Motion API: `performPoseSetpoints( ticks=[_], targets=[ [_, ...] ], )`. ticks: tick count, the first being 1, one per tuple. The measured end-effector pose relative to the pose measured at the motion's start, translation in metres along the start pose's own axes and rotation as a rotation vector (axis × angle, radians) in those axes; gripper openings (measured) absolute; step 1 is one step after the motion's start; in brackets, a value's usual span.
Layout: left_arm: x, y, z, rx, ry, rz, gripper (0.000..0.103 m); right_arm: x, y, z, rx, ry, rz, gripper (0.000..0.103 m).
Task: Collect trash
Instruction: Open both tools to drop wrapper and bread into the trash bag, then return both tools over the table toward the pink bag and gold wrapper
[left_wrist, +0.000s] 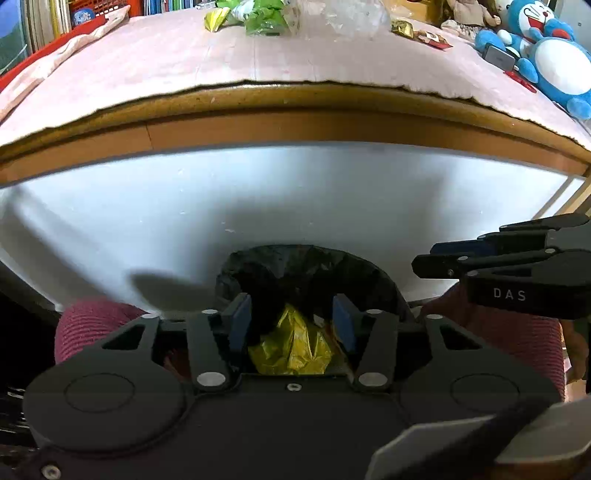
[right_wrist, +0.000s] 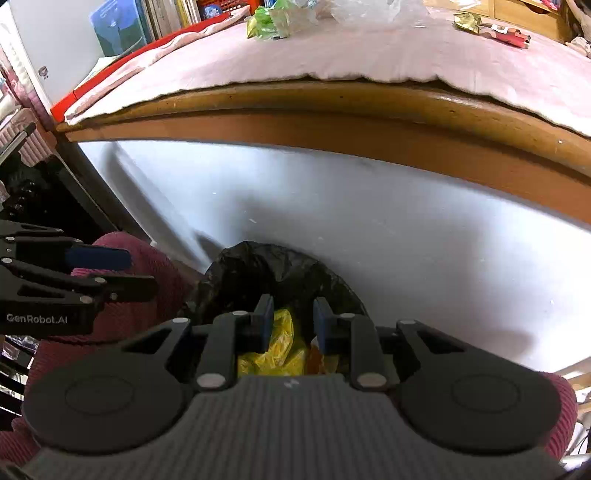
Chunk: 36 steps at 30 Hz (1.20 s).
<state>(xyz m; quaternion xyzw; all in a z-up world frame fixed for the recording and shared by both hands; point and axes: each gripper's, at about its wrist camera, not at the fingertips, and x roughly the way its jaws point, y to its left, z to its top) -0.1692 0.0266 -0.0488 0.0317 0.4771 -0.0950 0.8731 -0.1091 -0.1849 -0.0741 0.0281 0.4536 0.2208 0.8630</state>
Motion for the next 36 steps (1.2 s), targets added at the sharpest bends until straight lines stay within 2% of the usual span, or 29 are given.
performPoseSetpoints(
  ticks=[3,5,11,14,18,23,27,29,31,34,36],
  targets=[
    [-0.004,0.001,0.004,0.005,-0.023,0.016,0.055,-0.004,-0.003,0.002,0.013,-0.015,0.003,0.049],
    [-0.008,0.003,0.010,-0.002,-0.049,0.024,0.060,-0.009,-0.005,0.007,0.020,-0.037,0.003,0.050],
    [-0.025,0.013,0.037,-0.040,-0.163,0.042,0.078,-0.030,-0.015,0.032,0.049,-0.129,0.011,0.065],
    [-0.034,0.016,0.058,-0.044,-0.240,0.063,0.081,-0.047,-0.022,0.052,0.038,-0.200,0.008,0.074],
    [-0.047,0.019,0.091,-0.061,-0.352,0.076,0.086,-0.068,-0.027,0.081,0.008,-0.305,-0.032,0.080],
    [-0.055,0.020,0.134,-0.095,-0.475,0.072,0.087,-0.084,-0.040,0.114,-0.011,-0.414,-0.093,0.085],
    [-0.050,0.021,0.165,-0.103,-0.523,0.089,0.087,-0.088,-0.055,0.138,-0.029,-0.467,-0.188,0.087],
    [-0.043,0.025,0.180,-0.116,-0.523,0.088,0.087,-0.087,-0.064,0.147,-0.018,-0.489,-0.226,0.089],
    [-0.033,0.031,0.194,-0.137,-0.526,0.085,0.087,-0.084,-0.075,0.156,-0.004,-0.508,-0.264,0.096],
    [-0.017,0.043,0.213,-0.181,-0.510,0.097,0.085,-0.075,-0.096,0.170,0.023,-0.503,-0.326,0.097],
    [-0.005,0.053,0.223,-0.209,-0.494,0.094,0.079,-0.068,-0.111,0.177,0.052,-0.487,-0.348,0.097]
  ],
)
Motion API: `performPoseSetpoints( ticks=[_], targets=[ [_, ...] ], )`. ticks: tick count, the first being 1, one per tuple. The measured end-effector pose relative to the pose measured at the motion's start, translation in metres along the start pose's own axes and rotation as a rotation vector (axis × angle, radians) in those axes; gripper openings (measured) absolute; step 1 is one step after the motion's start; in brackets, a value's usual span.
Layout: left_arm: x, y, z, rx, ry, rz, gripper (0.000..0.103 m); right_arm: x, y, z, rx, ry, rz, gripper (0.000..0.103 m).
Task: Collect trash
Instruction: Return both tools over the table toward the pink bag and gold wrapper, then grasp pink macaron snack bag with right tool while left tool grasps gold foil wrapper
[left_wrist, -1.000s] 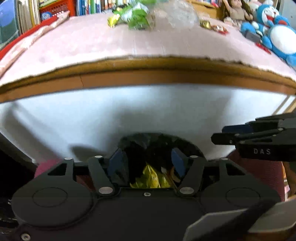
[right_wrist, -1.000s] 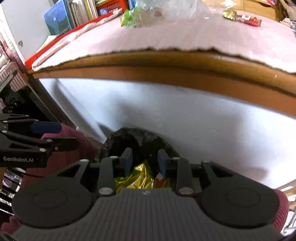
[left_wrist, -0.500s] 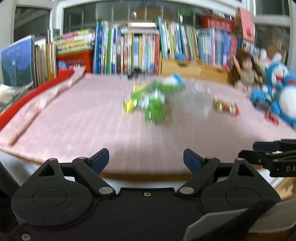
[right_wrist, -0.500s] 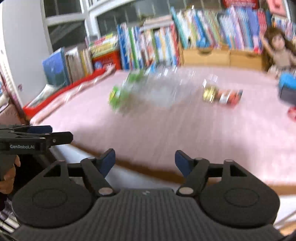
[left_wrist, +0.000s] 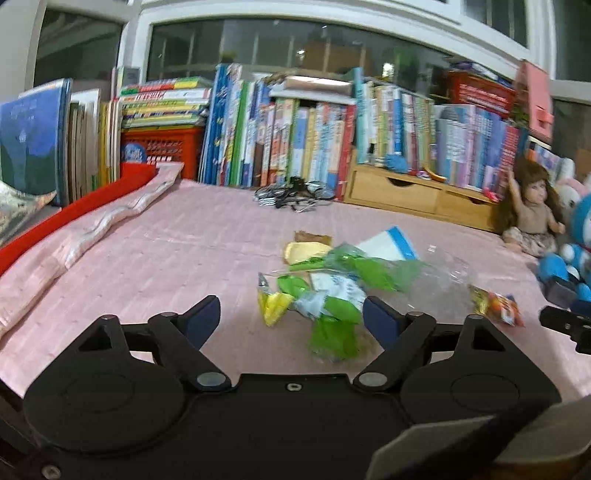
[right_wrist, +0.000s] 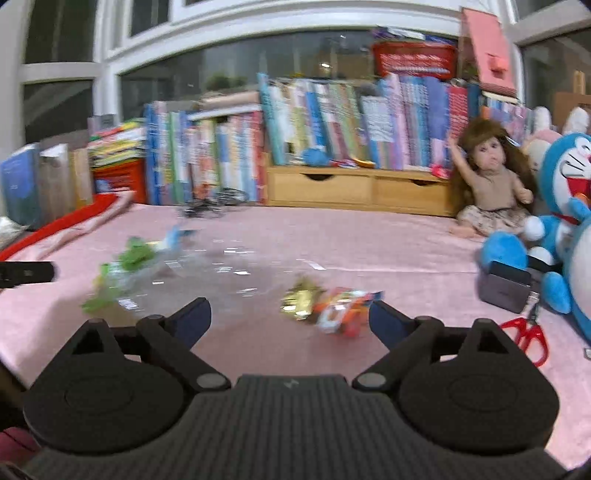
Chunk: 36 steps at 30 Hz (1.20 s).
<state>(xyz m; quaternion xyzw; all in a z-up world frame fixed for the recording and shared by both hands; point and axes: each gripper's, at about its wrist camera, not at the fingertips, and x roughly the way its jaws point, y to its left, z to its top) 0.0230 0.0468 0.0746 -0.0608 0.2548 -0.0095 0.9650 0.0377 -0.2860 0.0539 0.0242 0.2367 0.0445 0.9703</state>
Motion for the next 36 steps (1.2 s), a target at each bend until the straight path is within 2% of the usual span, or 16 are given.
performPoseSetpoints(
  ticks=[3,10,13,15,19,22,25,27,29,30,31,32,33,34,36],
  targets=[
    [0.026,0.012,0.004,-0.038,0.045,0.002,0.072,0.022,-0.020,0.002,0.076,0.041,-0.026,0.096],
    [0.081,0.048,0.028,-0.159,0.112,-0.008,0.068,0.059,-0.051,0.006,0.225,0.090,-0.067,0.086],
    [0.101,0.060,0.035,-0.207,0.152,-0.002,0.060,0.074,-0.055,0.007,0.260,0.118,-0.071,0.079],
    [0.114,0.065,0.033,-0.228,0.202,-0.019,0.049,0.083,-0.056,0.005,0.277,0.141,-0.073,0.077],
    [0.130,0.064,0.024,-0.255,0.267,-0.062,0.049,0.100,-0.052,0.003,0.277,0.182,-0.074,0.076],
    [0.135,0.062,0.021,-0.258,0.242,-0.067,0.050,0.110,-0.047,0.003,0.269,0.201,-0.065,0.076],
    [0.141,0.060,0.019,-0.280,0.228,-0.071,0.058,0.117,-0.037,0.001,0.234,0.206,-0.063,0.076],
    [0.145,0.061,0.018,-0.309,0.217,-0.076,0.059,0.118,-0.032,0.002,0.211,0.207,-0.054,0.069],
    [0.145,0.062,0.019,-0.335,0.215,-0.089,0.059,0.115,-0.027,0.001,0.198,0.206,-0.046,0.055],
    [0.145,0.063,0.019,-0.350,0.214,-0.100,0.057,0.114,-0.026,0.002,0.194,0.205,-0.039,0.055],
    [0.145,0.063,0.019,-0.366,0.218,-0.110,0.054,0.111,-0.023,0.001,0.185,0.197,-0.027,0.055],
    [0.146,0.063,0.018,-0.374,0.223,-0.110,0.038,0.109,-0.022,0.001,0.176,0.192,-0.018,0.054],
    [0.146,0.064,0.018,-0.381,0.230,-0.109,0.030,0.106,-0.020,0.000,0.168,0.187,-0.010,0.053],
    [0.146,0.064,0.018,-0.388,0.228,-0.103,0.029,0.102,-0.018,0.000,0.160,0.181,-0.003,0.053],
    [0.144,0.064,0.018,-0.389,0.219,-0.101,0.006,0.096,-0.015,0.000,0.147,0.171,0.012,0.053]
  ],
)
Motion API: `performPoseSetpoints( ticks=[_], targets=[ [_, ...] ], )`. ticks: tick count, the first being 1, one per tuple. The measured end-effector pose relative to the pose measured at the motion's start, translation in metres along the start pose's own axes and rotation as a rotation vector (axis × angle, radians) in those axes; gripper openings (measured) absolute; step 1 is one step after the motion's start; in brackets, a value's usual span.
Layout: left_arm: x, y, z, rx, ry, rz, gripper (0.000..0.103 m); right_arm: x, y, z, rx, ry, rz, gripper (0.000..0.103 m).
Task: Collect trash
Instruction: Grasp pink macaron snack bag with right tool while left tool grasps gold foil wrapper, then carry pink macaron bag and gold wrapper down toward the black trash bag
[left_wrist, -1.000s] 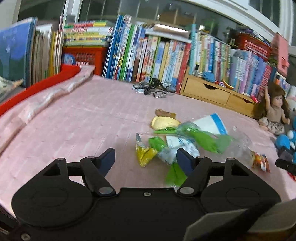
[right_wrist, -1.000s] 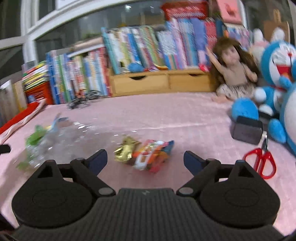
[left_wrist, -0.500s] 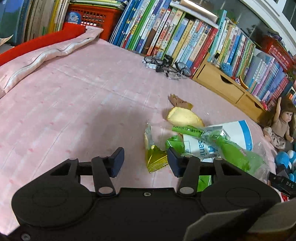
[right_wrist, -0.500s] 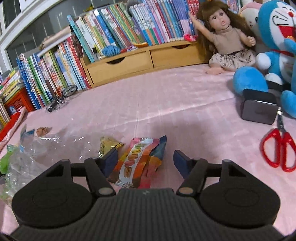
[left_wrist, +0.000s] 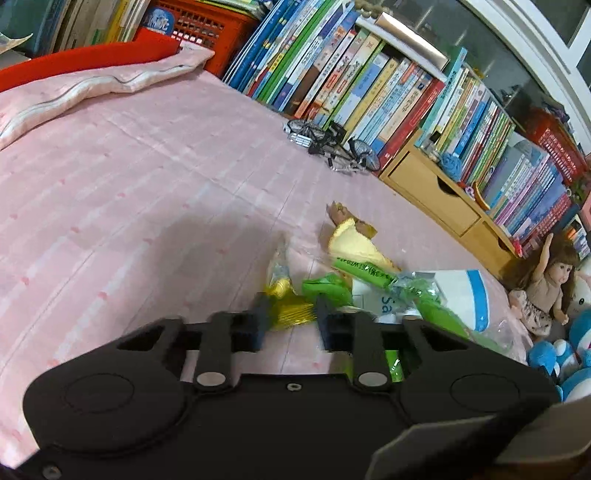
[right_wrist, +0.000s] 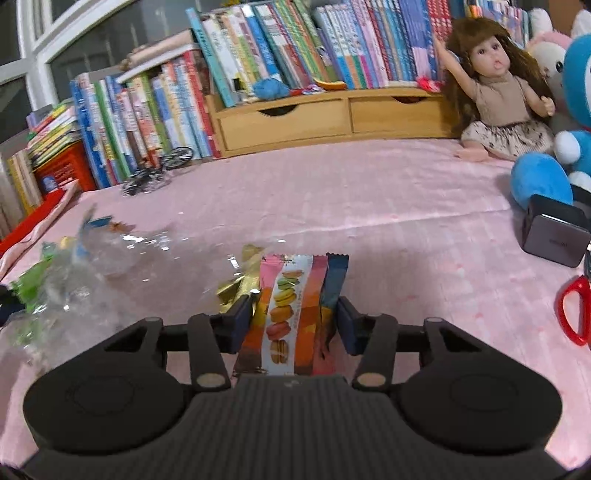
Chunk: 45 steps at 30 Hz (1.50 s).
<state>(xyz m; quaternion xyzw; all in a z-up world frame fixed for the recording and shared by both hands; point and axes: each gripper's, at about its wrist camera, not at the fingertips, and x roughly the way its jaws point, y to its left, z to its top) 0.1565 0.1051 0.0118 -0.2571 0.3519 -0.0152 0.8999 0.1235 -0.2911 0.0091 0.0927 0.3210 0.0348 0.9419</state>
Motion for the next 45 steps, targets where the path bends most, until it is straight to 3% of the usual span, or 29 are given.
performPoseSetpoints(
  ticks=[5,13,14,16,17,18,21,25,28,31,38,45],
  targets=[
    [-0.010,-0.002,-0.004,0.028,-0.016,0.025,0.005,-0.022,0.009,-0.003,-0.035,-0.037,0.035,0.053],
    [-0.048,-0.006,-0.015,0.101,-0.115,0.024,0.006,-0.057,0.022,-0.011,-0.061,-0.080,0.111,0.053],
    [-0.050,-0.009,-0.015,0.138,-0.133,0.026,0.009,-0.060,0.023,-0.012,-0.064,-0.083,0.119,0.053],
    [-0.049,-0.013,-0.013,0.178,-0.156,0.050,0.027,-0.065,0.027,-0.014,-0.072,-0.089,0.127,0.053],
    [-0.045,-0.014,-0.010,0.186,-0.153,0.063,0.047,-0.067,0.028,-0.014,-0.075,-0.092,0.129,0.053],
    [-0.041,-0.014,-0.007,0.184,-0.149,0.074,0.053,-0.069,0.029,-0.015,-0.076,-0.096,0.131,0.053],
    [-0.024,-0.012,0.003,0.158,-0.120,0.096,0.054,-0.070,0.029,-0.014,-0.070,-0.099,0.133,0.053],
    [0.000,-0.006,0.009,0.136,-0.063,0.157,0.053,-0.069,0.027,-0.015,-0.054,-0.095,0.137,0.053],
    [0.006,-0.006,0.006,0.155,-0.063,0.152,0.050,-0.067,0.026,-0.016,-0.053,-0.093,0.139,0.053],
    [0.011,-0.006,0.006,0.148,-0.044,0.123,0.022,-0.066,0.027,-0.017,-0.050,-0.091,0.145,0.053],
    [0.000,-0.009,0.003,0.137,-0.036,0.106,0.017,-0.072,0.035,-0.019,-0.059,-0.099,0.175,0.053],
    [-0.039,-0.015,-0.014,0.164,-0.089,0.108,0.017,-0.081,0.046,-0.025,-0.072,-0.100,0.216,0.053]
  ],
)
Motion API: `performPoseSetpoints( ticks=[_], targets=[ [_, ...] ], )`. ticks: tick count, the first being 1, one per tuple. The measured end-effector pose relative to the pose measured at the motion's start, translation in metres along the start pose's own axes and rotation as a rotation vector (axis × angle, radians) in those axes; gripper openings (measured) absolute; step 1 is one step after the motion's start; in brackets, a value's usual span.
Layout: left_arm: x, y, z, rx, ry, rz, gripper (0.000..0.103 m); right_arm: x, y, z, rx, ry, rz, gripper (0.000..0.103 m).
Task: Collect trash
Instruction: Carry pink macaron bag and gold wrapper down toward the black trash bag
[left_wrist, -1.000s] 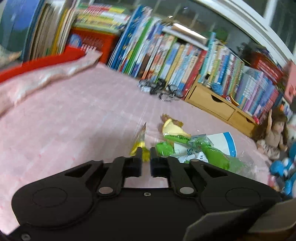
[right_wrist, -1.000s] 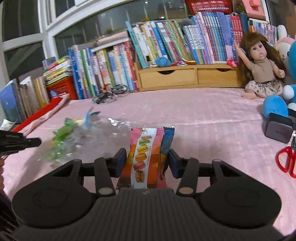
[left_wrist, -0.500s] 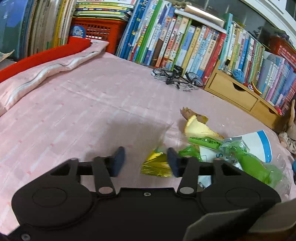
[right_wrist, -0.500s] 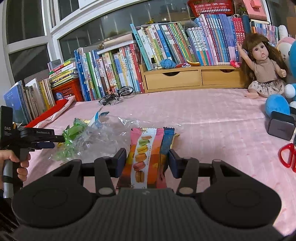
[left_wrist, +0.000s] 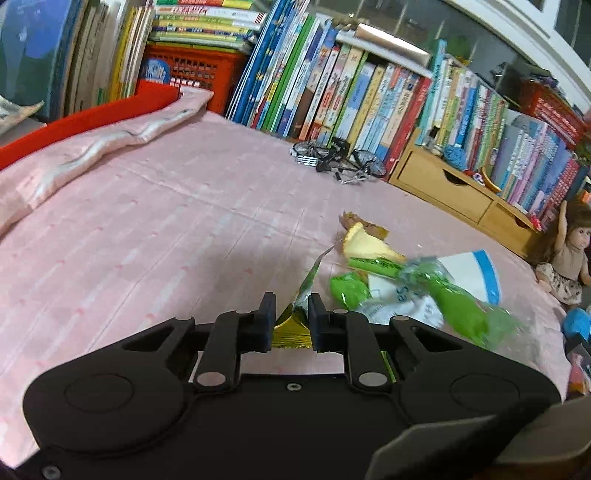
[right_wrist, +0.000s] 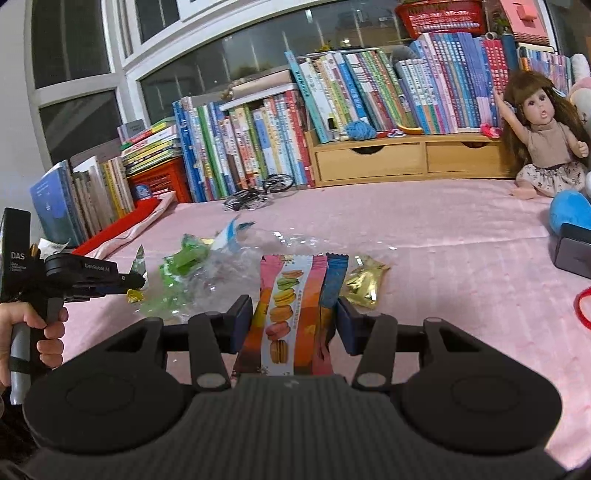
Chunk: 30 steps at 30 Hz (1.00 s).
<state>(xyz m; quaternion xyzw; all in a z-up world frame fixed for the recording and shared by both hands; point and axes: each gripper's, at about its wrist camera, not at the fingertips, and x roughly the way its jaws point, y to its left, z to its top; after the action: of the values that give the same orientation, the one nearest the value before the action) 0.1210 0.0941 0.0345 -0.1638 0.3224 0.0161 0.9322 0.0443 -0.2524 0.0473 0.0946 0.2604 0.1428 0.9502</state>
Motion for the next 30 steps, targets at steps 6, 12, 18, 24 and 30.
performPoseSetpoints(
  ticks=[6,12,18,24,30],
  targets=[
    [-0.039,-0.012,-0.016,0.084,-0.050,0.005,0.017,-0.006,0.012,-0.010,-0.009,0.005,0.031,0.053],
    [-0.086,-0.019,-0.044,0.117,-0.071,-0.058,0.017,-0.015,0.023,-0.024,-0.006,0.015,0.067,0.053],
    [-0.122,-0.025,-0.076,0.151,-0.044,-0.114,0.017,-0.030,0.033,-0.040,0.002,0.020,0.099,0.053],
    [-0.152,-0.024,-0.102,0.184,-0.017,-0.141,0.017,-0.052,0.042,-0.060,0.008,0.018,0.127,0.053],
    [-0.173,-0.018,-0.129,0.229,0.044,-0.167,0.017,-0.077,0.054,-0.083,-0.015,0.033,0.146,0.053]
  ],
)
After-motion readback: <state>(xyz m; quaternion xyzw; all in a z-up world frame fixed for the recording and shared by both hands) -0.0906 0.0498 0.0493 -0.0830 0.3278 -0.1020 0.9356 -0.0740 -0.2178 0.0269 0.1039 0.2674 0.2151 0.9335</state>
